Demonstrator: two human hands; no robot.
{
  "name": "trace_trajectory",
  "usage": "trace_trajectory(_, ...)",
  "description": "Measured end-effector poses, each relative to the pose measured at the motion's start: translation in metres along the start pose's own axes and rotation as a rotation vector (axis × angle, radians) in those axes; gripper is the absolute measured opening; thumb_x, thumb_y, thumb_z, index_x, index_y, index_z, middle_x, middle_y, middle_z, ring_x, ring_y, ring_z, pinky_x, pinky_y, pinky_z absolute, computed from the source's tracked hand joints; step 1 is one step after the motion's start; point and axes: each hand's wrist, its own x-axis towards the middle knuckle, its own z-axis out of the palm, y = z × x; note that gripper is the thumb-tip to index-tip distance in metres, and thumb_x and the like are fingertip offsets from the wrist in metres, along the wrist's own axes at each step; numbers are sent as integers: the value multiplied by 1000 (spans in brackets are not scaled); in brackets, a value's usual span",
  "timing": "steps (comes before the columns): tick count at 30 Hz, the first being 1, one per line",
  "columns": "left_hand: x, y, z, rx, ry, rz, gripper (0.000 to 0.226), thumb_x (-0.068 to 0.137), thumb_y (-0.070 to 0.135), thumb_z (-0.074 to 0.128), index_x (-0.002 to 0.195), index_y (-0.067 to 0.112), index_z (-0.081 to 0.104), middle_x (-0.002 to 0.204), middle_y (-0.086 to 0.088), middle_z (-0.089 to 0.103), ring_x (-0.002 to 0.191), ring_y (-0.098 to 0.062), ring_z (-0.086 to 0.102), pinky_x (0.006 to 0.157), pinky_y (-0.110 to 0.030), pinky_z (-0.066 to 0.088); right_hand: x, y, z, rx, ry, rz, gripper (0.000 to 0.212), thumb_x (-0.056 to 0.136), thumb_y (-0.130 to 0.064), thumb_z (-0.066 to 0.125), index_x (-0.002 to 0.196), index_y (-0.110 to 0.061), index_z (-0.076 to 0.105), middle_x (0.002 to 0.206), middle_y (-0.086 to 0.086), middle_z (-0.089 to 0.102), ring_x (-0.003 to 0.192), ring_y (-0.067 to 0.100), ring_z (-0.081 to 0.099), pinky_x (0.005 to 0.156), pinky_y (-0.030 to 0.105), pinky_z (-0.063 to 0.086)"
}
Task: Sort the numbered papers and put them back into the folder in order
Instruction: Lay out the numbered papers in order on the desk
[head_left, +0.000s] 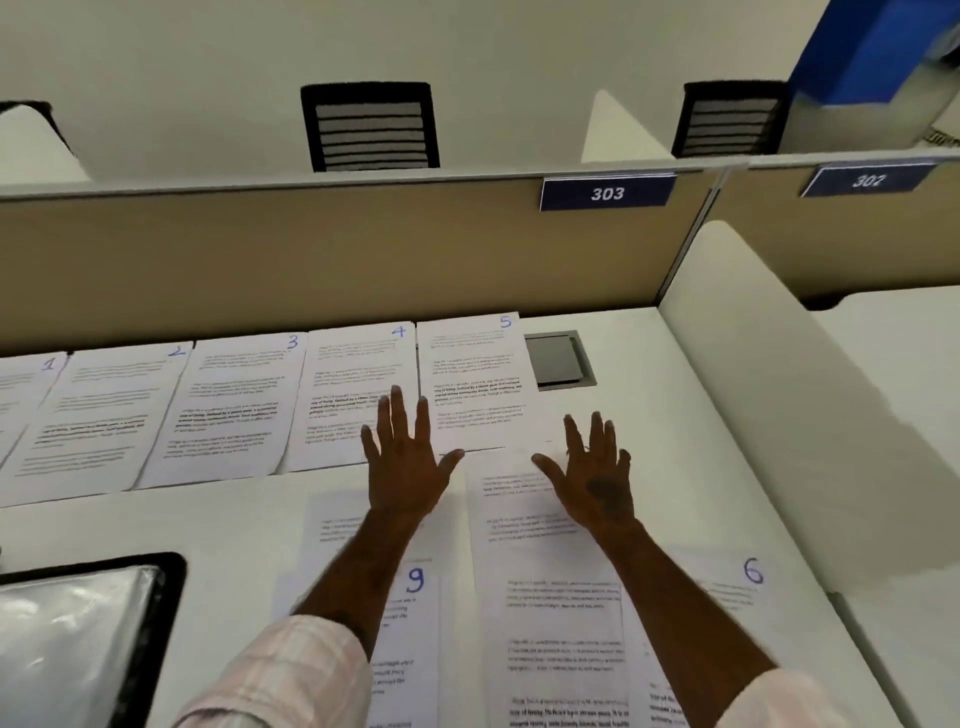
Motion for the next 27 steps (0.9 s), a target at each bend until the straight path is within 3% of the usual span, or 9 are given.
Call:
trace_trajectory(4, -44, 19, -5, 28, -11, 71, 94, 85, 78, 18, 155, 15, 22, 163, -18, 8, 149, -38, 8, 113, -63, 12, -60, 17, -4, -96, -9, 21, 104, 66, -84, -17, 154, -30, -6, 161, 11, -13, 148, 30, -12, 118, 55, 3)
trace_trajectory(7, -79, 40, -1, 32, -37, 130, 94, 85, 77, 19, 155, 15, 24, 163, -19, 8, 150, -38, 7, 115, -61, 6, -103, 40, -3, -91, -3, 49, 100, 69, -82, -14, 154, -29, -6, 161, 11, -15, 148, 29, -15, 118, 55, 0)
trace_trajectory(10, -112, 68, 7, 26, -66, 170, 93, 84, 76, 22, 154, 14, 27, 162, -20, 10, 149, -38, 10, 114, -62, 8, -141, 67, -6, -88, 10, 86, 100, 70, -82, -13, 154, -29, -4, 161, 11, -16, 148, 28, -15, 117, 55, -2)
trace_trajectory(14, -147, 108, 15, 22, -113, 201, 92, 83, 76, 23, 154, 17, 17, 162, -19, 8, 149, -35, 5, 114, -63, 13, -177, 109, -5, -61, 4, 147, 104, 69, -84, -17, 155, -29, 1, 161, 12, -13, 148, 29, -13, 116, 55, -1)
trace_trajectory(18, -179, 145, 32, 31, -143, 218, 96, 82, 77, 33, 155, 15, 20, 162, -19, 8, 149, -36, 6, 114, -62, 15, -203, 150, 0, -63, 7, 207, 90, 86, -78, 1, 151, -23, 29, 159, 19, 15, 147, 35, 15, 111, 61, 20)
trace_trajectory(21, -210, 178, 49, -6, -212, 159, 100, 78, 77, 42, 152, 10, 30, 160, -22, 16, 147, -38, 13, 110, -64, 22, -220, 184, 8, -34, -33, 238, 87, 90, -75, 8, 139, -18, 52, 148, 21, 40, 136, 38, 40, 101, 63, 38)
trace_trajectory(23, -227, 199, 51, -2, -238, 95, 103, 80, 79, 36, 155, 10, 20, 162, -21, 6, 149, -38, 6, 113, -64, 16, -229, 204, 9, -6, -32, 217, 101, 82, -81, -5, 145, -18, 44, 152, 20, 34, 140, 36, 34, 107, 61, 32)
trace_trajectory(25, -242, 218, 58, 25, -298, 28, 106, 83, 80, 36, 157, 14, -5, 161, -16, -19, 149, -34, -17, 118, -58, 0, -236, 222, 9, 25, -80, 190, 120, 62, -87, -23, 154, -23, 20, 161, 14, 11, 148, 31, 12, 116, 55, 11)
trace_trajectory(27, -253, 232, 59, 12, -321, -30, 109, 83, 81, 37, 155, 16, -12, 160, -13, -25, 147, -32, -23, 118, -54, -6, -242, 235, 9, 19, -90, 178, 128, 50, -87, -30, 154, -25, 11, 162, 11, 6, 148, 28, 8, 117, 51, 5)
